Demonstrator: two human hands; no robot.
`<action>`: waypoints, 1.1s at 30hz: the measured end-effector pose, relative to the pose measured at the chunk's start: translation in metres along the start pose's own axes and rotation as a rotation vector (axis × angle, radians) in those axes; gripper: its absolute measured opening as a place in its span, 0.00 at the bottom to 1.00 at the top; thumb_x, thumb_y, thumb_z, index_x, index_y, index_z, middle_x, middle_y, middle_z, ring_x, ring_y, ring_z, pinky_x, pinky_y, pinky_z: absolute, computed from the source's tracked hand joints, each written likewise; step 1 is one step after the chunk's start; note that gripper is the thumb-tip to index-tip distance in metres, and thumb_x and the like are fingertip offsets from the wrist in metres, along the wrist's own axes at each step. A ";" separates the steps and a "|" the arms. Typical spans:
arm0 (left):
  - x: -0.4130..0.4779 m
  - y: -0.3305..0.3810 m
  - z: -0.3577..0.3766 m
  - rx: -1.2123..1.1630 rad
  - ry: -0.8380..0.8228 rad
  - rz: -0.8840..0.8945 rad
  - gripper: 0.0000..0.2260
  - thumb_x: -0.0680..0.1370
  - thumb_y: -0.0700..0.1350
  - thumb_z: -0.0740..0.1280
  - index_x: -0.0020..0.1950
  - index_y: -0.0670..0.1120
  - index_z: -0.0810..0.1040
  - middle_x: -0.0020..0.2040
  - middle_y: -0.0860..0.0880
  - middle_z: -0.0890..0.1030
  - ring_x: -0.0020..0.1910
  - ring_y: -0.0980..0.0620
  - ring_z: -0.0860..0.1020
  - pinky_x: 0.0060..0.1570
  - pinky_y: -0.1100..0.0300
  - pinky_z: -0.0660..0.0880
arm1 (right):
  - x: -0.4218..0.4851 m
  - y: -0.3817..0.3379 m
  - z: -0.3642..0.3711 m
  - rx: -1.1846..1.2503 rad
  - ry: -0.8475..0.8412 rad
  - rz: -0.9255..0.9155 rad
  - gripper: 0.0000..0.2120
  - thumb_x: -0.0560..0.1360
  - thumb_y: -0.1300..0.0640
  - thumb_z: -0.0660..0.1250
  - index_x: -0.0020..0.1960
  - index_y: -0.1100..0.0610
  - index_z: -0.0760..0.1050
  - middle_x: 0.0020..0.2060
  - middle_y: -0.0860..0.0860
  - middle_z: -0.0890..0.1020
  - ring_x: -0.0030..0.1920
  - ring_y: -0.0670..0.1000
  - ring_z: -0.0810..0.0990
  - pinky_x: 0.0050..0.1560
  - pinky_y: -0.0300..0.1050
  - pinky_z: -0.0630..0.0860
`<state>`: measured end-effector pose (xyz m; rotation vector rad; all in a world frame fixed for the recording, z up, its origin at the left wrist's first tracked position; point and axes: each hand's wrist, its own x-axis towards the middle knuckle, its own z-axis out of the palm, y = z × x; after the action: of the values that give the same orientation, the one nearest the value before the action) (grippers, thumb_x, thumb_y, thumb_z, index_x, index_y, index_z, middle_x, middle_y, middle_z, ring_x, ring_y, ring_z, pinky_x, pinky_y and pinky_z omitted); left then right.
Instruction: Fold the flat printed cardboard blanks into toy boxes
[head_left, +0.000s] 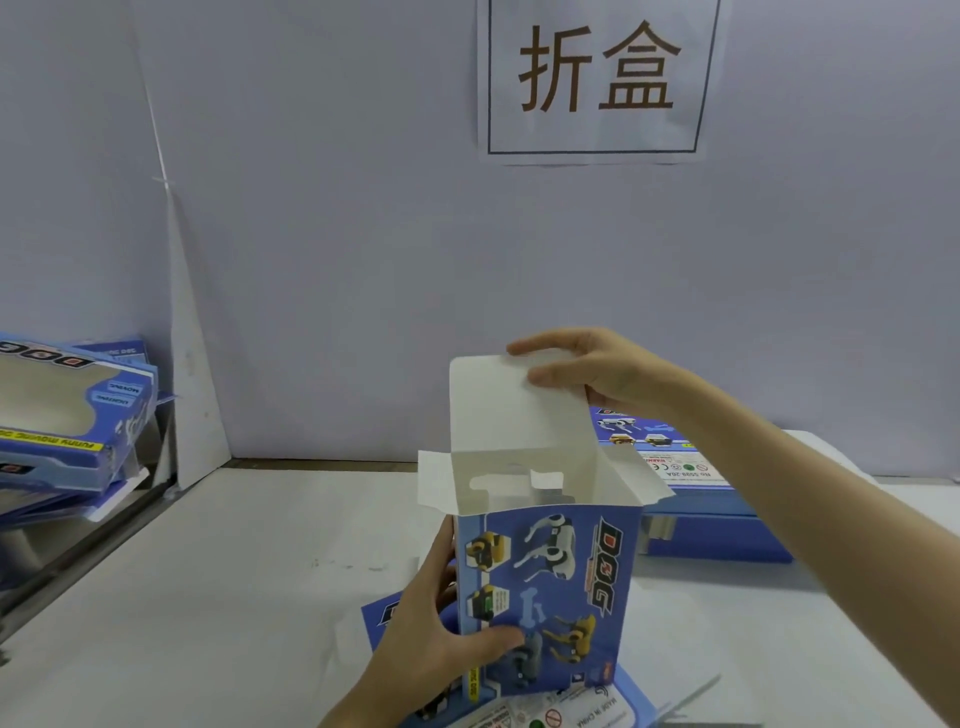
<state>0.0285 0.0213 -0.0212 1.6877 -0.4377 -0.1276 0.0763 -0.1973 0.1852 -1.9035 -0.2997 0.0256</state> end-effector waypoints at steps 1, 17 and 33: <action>0.000 0.000 0.000 -0.002 0.003 0.002 0.47 0.61 0.50 0.79 0.75 0.50 0.59 0.63 0.53 0.77 0.58 0.59 0.79 0.45 0.63 0.79 | -0.002 -0.002 0.001 -0.013 -0.008 -0.038 0.15 0.74 0.63 0.70 0.53 0.45 0.80 0.49 0.50 0.84 0.45 0.50 0.84 0.45 0.43 0.82; -0.001 0.002 0.003 0.015 0.018 0.025 0.45 0.62 0.50 0.78 0.75 0.51 0.59 0.62 0.54 0.77 0.57 0.55 0.80 0.46 0.61 0.80 | -0.020 -0.021 0.015 -0.061 0.077 -0.132 0.05 0.68 0.50 0.74 0.38 0.51 0.84 0.32 0.48 0.83 0.30 0.44 0.80 0.31 0.35 0.75; -0.002 0.013 0.003 -0.020 -0.023 0.027 0.43 0.66 0.52 0.78 0.75 0.51 0.58 0.64 0.52 0.78 0.60 0.50 0.78 0.57 0.51 0.78 | -0.028 -0.055 0.030 -0.827 0.145 -0.285 0.07 0.72 0.56 0.73 0.50 0.51 0.85 0.40 0.43 0.84 0.35 0.31 0.76 0.38 0.24 0.68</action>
<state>0.0232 0.0181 -0.0096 1.6617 -0.4745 -0.1313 0.0341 -0.1582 0.2223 -2.6372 -0.5346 -0.4934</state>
